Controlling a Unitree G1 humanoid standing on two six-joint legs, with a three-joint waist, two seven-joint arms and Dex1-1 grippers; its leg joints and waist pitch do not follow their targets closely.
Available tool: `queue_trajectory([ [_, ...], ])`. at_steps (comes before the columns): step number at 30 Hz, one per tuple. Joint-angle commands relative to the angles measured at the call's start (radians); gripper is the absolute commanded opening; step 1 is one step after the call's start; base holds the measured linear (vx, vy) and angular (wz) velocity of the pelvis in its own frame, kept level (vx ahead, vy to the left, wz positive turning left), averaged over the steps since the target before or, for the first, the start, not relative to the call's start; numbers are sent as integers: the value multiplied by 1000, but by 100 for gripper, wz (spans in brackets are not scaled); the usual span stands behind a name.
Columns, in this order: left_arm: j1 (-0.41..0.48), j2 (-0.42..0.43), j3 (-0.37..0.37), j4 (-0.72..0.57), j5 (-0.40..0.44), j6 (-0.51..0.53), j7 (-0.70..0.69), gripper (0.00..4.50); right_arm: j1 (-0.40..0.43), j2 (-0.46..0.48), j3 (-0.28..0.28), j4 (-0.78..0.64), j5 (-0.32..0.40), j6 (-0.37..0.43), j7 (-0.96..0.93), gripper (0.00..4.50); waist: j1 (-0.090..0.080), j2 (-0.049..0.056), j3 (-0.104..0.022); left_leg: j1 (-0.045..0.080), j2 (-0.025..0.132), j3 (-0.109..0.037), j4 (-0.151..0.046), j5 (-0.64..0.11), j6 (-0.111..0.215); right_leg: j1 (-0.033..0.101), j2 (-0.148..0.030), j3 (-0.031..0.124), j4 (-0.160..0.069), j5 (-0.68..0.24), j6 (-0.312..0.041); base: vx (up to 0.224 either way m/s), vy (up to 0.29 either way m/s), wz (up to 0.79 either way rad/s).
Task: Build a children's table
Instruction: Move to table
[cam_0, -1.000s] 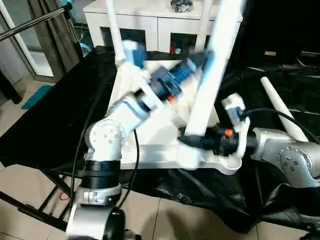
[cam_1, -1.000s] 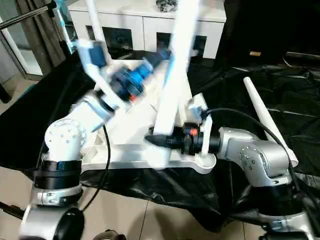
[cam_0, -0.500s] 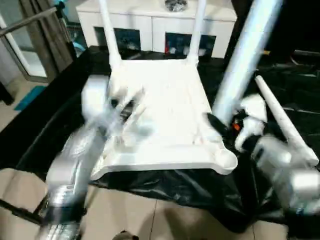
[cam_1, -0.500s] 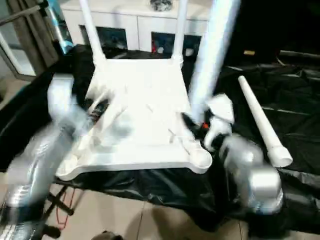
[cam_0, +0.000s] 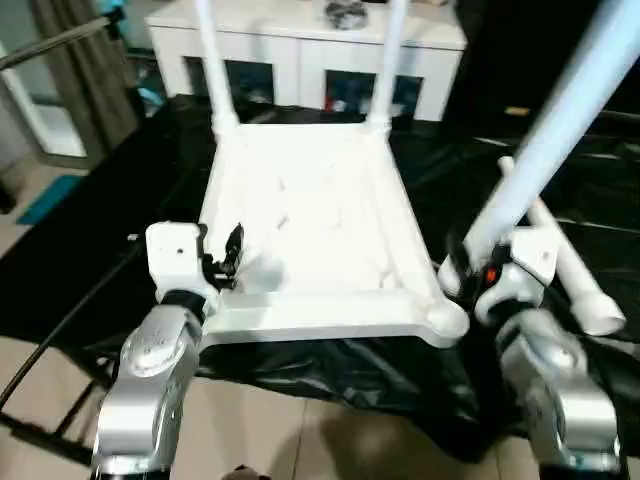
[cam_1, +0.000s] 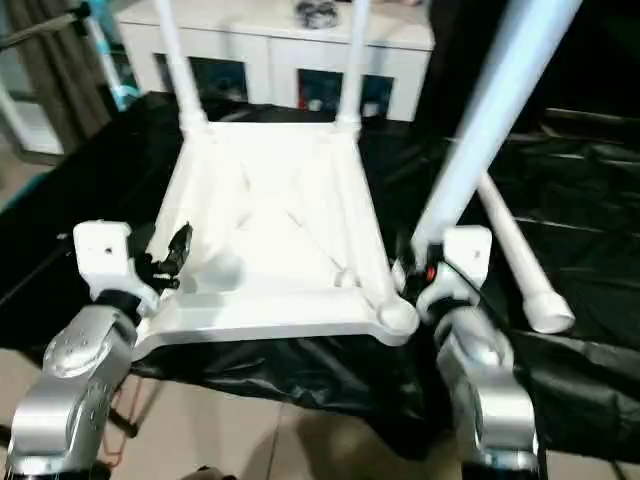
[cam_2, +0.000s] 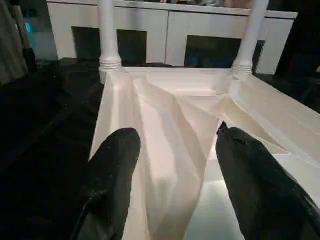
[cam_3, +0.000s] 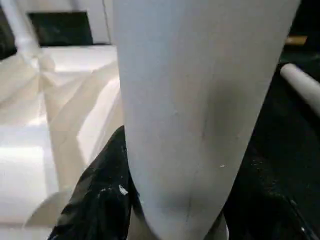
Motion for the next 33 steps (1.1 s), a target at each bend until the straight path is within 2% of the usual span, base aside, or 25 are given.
queue_trajectory([
  [1, 0, -6, -5, -19, 7, -9, 5, 284, -1, -3, 13, -18, -2, 1, 9, 191, -24, 19, -51, 53, 129, -87, -151, -491, -22, 14, 9, -22, -35, -173, -149, -8, -78, 4],
  [3, -5, -3, -11, -22, 3, -8, 7, 284, 1, -4, 32, -18, -5, 6, 9, 191, -35, 31, -50, 54, 196, -106, -195, -509, 42, 10, -9, -36, 41, -94, -188, -6, -103, 2],
  [5, -4, -1, -15, -26, -1, -2, 5, 284, 1, 0, 27, -22, -2, 30, 12, 191, -30, 16, -48, 53, 179, -73, -191, -529, 92, 3, -23, -28, 41, -81, -253, 3, -192, 6],
  [6, -3, -1, -16, -27, -3, 2, 4, 284, 1, 1, 23, -23, 2, 43, 13, 191, -34, -8, -42, 44, 126, -38, -162, -542, 109, 1, -23, -18, 4, -135, -324, -2, -246, 10],
  [7, 2, 0, -18, -29, -1, 5, 1, 284, 2, 3, 16, -25, 8, 55, 13, 191, -36, -23, -45, 46, 48, 0, -98, -540, 105, -2, -9, -25, -46, -219, -359, -13, -238, 5],
  [8, 7, 1, -19, -32, 1, 7, -1, 284, 3, 3, 13, -25, 9, 60, 11, 191, -17, -70, -56, 38, -107, 53, 178, -391, 148, -1, -41, -27, -157, -479, -355, -13, -238, 5],
  [9, 19, 4, -21, -41, 2, 13, -7, 284, 5, 4, 4, -26, 0, 67, -5, 191, -4, -60, -57, -29, -89, 22, 204, -310, 158, 55, -93, 24, -136, -526, -359, -18, -200, -3],
  [11, 29, 1, -15, -49, -8, 14, -14, 284, 4, -1, 5, -22, -18, 60, -25, 191, -10, -50, -60, -28, -98, -4, 173, -315, 166, 82, -96, 32, -138, -488, -273, -28, -187, -2],
  [13, 32, -1, -12, -51, -16, 18, -16, 284, 4, -5, 7, -20, -16, 52, -19, 191, -7, 5, -68, 5, -53, -38, 54, -183, 234, 84, -57, 1, -181, -465, -5, -66, -177, 8],
  [14, 33, 1, -12, -53, -14, 20, -15, 284, 6, -11, 12, -25, -7, 54, -4, 191, -18, 45, -81, 76, 218, -204, -50, -64, 339, 19, -26, -62, -27, -313, 127, -75, -181, 7],
  [15, 35, 3, -11, -52, -14, 18, -15, 284, 9, -17, 20, -34, -2, 57, 12, 191, -28, 33, -75, 94, 210, -168, -44, 44, 421, -63, -40, -28, 108, -224, 77, -63, -167, -4],
  [16, 36, 5, -6, -49, -14, 16, -14, 284, 12, -23, 31, -41, -2, 63, 25, 191, -33, 28, -72, 96, 156, -142, -18, 104, 450, -92, -48, -4, 129, -137, 26, -65, -134, 16],
  [17, 35, 7, -3, -45, -13, 18, -13, 284, 13, -26, 38, -47, -3, 71, 33, 191, -5, 1, -56, 36, 49, -51, 22, 38, 404, -65, -64, 43, 37, -17, -74, -65, -134, 16],
  [18, 33, 9, -2, -43, -12, 23, -13, 284, 14, -28, 42, -52, -3, 78, 37, 191, -4, -45, -82, -2, -68, -28, 82, -84, 290, 31, -100, 107, -17, -42, -69, -73, -170, 11],
  [19, 29, 18, -11, -35, -1, 25, -15, 284, 15, -25, 43, -64, 6, 99, 43, 191, 12, -34, -71, -26, -36, -54, 68, -81, 223, 52, -163, 116, -34, -97, -78, -114, -204, -6],
  [20, 28, 22, -15, -32, 5, 22, -16, 284, 15, -22, 42, -68, 12, 106, 44, 191, 37, -27, -52, 11, -21, -54, 51, -133, 125, 7, -138, 96, -69, -371, -59, -114, -204, -6],
  [21, 28, 24, -20, -29, 9, 18, -19, 284, 16, -20, 41, -70, 18, 110, 47, 191, 33, -28, -46, 16, -28, -46, 23, -198, 78, 14, -100, 74, -76, -615, -22, -129, -177, 2],
  [23, 33, 20, -23, -28, 8, 10, -22, 284, 17, -17, 44, -67, 22, 101, 56, 191, 23, -27, -42, 38, -32, -37, 9, -284, 36, -12, -69, 50, -104, -805, 30, -100, -127, 5],
  [26, 52, 16, -11, -45, -7, 7, -27, 284, 16, -37, 82, -57, -6, 72, 84, 191, 9, -7, -39, 35, -3, -52, -39, -357, 17, 13, -59, 14, -110, -691, -8, -74, -57, 2],
  [27, 56, 18, -10, -52, -7, 6, -32, 284, 14, -44, 93, -56, -16, 66, 89, 191, -2, -16, -36, 31, 8, -52, -50, -390, 20, 29, -56, 1, -119, -632, -18, -82, -17, -5],
  [28, 59, 23, -9, -57, -4, 8, -36, 284, 10, -42, 97, -55, -11, 76, 93, 191, 8, 6, -30, -1, 8, -88, -83, -466, 45, 76, -84, -43, -101, -633, -46, -72, -7, 11],
  [29, 59, 26, -9, -60, -4, 8, -37, 284, 7, -43, 105, -53, -14, 75, 98, 191, 1, -2, -28, -19, 3, -108, -89, -505, 45, 96, -100, -62, -92, -638, -47, -72, -7, 11],
  [31, 60, 32, -4, -62, -7, 12, -37, 284, 4, -48, 120, -51, -12, 77, 119, 191, -8, 17, -16, -52, -3, -127, -131, -675, -4, 145, -86, -86, -36, -673, -43, -55, -10, 45],
  [32, 60, 34, -2, -62, -8, 12, -36, 284, 4, -48, 124, -50, -12, 75, 126, 191, 17, 20, -17, -94, -14, -126, -172, -771, -22, 190, -43, -51, 100, -562, -55, -56, -19, 53],
  [33, 61, 36, 1, -61, -10, 11, -38, 284, 4, -44, 125, -49, -9, 71, 130, 191, 29, -19, -13, -64, -34, -97, -139, -698, 9, 150, -51, 4, 93, -724, -52, -29, -79, 77],
])
